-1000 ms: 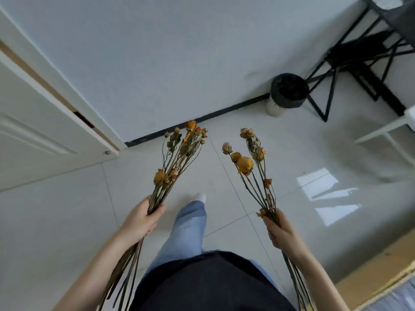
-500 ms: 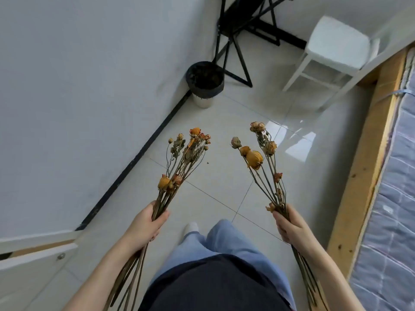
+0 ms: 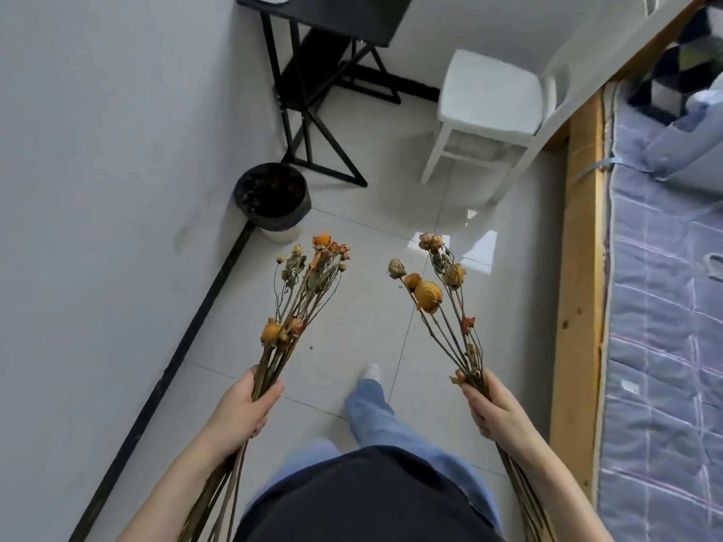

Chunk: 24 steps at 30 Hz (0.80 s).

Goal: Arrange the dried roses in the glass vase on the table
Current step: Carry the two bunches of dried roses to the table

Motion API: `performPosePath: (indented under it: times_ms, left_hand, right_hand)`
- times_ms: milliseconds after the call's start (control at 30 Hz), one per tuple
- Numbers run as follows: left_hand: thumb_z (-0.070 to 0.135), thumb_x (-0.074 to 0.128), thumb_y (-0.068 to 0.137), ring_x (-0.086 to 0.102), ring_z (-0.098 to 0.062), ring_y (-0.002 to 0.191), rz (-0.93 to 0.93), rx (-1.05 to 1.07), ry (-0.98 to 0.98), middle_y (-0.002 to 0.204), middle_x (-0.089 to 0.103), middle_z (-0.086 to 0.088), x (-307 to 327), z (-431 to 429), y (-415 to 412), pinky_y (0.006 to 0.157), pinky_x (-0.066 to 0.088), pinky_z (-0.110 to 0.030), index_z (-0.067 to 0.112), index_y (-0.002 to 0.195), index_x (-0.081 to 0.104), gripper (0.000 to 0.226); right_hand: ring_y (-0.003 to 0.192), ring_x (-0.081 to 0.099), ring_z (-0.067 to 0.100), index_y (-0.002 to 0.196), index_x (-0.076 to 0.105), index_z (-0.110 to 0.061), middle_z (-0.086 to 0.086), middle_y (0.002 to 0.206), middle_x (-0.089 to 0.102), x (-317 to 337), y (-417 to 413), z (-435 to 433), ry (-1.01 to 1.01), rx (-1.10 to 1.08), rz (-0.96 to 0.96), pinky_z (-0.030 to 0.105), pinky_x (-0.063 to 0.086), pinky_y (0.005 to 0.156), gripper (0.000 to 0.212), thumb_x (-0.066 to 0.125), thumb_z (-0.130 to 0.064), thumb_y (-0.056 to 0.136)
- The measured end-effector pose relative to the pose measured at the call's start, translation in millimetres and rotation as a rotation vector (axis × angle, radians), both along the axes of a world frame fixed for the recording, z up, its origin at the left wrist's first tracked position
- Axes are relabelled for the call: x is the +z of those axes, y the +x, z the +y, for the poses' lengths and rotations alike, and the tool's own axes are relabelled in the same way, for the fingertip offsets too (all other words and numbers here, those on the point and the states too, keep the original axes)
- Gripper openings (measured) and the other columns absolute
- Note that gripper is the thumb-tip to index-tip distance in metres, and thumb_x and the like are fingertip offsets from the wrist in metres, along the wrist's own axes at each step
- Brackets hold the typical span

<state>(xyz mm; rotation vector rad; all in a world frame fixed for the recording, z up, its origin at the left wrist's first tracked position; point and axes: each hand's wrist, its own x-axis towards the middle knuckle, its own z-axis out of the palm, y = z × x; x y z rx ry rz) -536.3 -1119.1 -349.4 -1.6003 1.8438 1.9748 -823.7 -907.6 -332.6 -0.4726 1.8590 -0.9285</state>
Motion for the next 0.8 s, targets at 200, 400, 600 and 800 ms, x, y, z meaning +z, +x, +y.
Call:
performPosePath:
  times_ms: [200, 400, 600, 800]
  left_hand:
    - [0.022, 0.054, 0.091, 0.040, -0.006, 0.038, 0.018, 0.007, -0.028, 0.046, 0.045, 0.004, 12.1, -49.8, -85.7, 0.037, 0.034, -0.018, 0.014, 0.094, 0.050, 0.009]
    - [0.022, 0.056, 0.091, 0.041, -0.006, 0.038, 0.013, -0.048, -0.026, 0.047, 0.046, 0.003, 16.1, -106.4, -161.1, 0.037, 0.035, -0.018, 0.014, 0.095, 0.051, 0.010]
    - [0.023, 0.055, 0.091, 0.039, -0.005, 0.038, 0.016, -0.120, -0.027, 0.045, 0.045, 0.004, 5.3, -182.9, -243.1, 0.037, 0.034, -0.017, 0.010, 0.096, 0.051, 0.014]
    - [0.021, 0.054, 0.092, 0.037, -0.004, 0.036, 0.010, -0.194, -0.042, 0.041, 0.041, 0.004, 5.9, -263.9, -330.7, 0.037, 0.033, -0.016, 0.015, 0.093, 0.050, 0.007]
  right_hand:
    - [0.048, 0.032, 0.005, 0.104, 0.051, -0.009, -0.005, 0.061, 0.038, 3.8, -74.8, -47.3, 0.024, 0.046, 0.017, 0.017, 0.029, 0.042, 0.011, 0.044, -0.015, 0.098]
    - [0.049, 0.032, 0.005, 0.101, 0.052, -0.011, -0.004, 0.062, 0.040, 3.4, -135.6, -91.6, 0.026, 0.012, -0.004, 0.017, 0.029, 0.043, 0.010, 0.044, -0.016, 0.098]
    - [0.049, 0.032, 0.006, 0.099, 0.052, -0.015, -0.003, 0.062, 0.040, -5.7, -205.1, -150.1, 0.026, -0.046, 0.040, 0.019, 0.029, 0.043, 0.008, 0.044, -0.018, 0.098]
    - [0.049, 0.030, 0.004, 0.102, 0.053, -0.015, -0.006, 0.061, 0.037, -7.8, -270.3, -215.1, 0.006, -0.139, 0.012, 0.018, 0.027, 0.043, 0.010, 0.045, -0.019, 0.097]
